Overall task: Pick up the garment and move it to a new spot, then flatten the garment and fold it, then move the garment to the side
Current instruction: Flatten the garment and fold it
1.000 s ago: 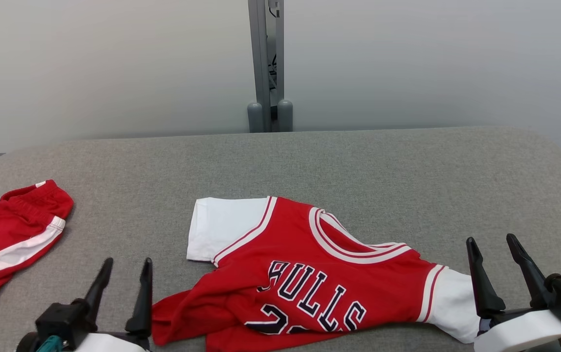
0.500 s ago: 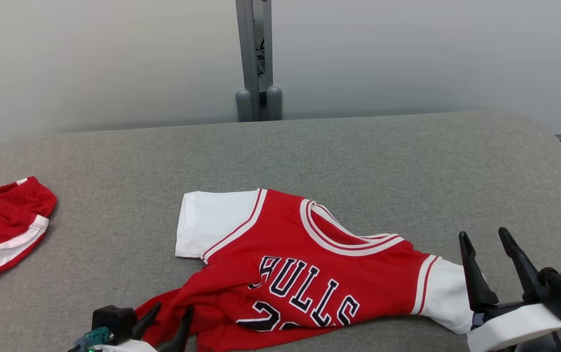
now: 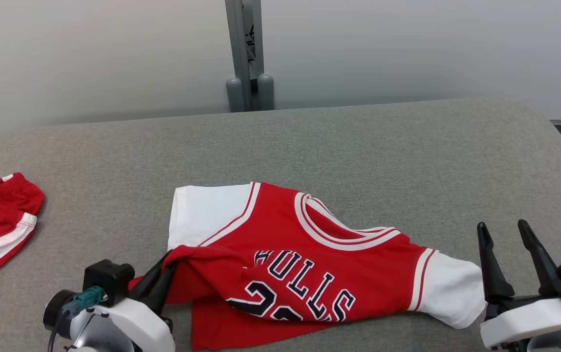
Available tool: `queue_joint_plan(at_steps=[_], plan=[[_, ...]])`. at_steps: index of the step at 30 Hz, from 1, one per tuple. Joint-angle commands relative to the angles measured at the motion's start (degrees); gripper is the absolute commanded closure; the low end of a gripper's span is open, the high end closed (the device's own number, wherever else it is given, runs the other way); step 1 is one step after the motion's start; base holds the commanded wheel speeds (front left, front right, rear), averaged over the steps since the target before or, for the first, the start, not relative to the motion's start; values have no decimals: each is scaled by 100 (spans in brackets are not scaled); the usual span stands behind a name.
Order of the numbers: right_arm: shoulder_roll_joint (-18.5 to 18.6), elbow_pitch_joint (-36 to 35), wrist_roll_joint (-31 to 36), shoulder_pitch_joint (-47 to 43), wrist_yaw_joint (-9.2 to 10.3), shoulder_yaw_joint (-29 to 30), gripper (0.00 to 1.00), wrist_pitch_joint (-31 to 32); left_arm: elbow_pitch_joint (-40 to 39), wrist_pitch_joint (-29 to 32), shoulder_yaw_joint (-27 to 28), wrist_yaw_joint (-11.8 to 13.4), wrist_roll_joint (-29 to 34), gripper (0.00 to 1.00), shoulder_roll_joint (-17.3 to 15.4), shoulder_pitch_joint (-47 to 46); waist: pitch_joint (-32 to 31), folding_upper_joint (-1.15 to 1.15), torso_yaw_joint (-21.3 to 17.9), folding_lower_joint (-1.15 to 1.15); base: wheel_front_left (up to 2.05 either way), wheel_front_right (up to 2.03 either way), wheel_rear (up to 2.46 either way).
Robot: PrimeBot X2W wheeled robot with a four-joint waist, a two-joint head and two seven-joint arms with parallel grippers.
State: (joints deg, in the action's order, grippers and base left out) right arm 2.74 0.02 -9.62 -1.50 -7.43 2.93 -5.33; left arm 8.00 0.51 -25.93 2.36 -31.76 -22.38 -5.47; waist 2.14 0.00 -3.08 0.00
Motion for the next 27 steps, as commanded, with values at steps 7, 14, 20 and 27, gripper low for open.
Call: queue_joint_plan(at_steps=[7,14,20,27], plan=[[30,70,-52,99,-11,67,0,-124,-1813,924,-75,555,357,100,-527,267,-58,0,128,0,0,0,0],[30,138,-110,194,-11,112,0,-193,-3005,1510,54,868,603,100,-883,159,-22,0,157,0,0,0,0],[32,200,-154,362,-11,51,0,-251,-2252,1542,119,396,446,100,-917,-717,157,0,-103,0,0,0,0],[30,352,-210,530,-11,12,0,-351,-616,1214,123,-148,419,100,-725,-1935,473,0,-629,0,0,0,0]])
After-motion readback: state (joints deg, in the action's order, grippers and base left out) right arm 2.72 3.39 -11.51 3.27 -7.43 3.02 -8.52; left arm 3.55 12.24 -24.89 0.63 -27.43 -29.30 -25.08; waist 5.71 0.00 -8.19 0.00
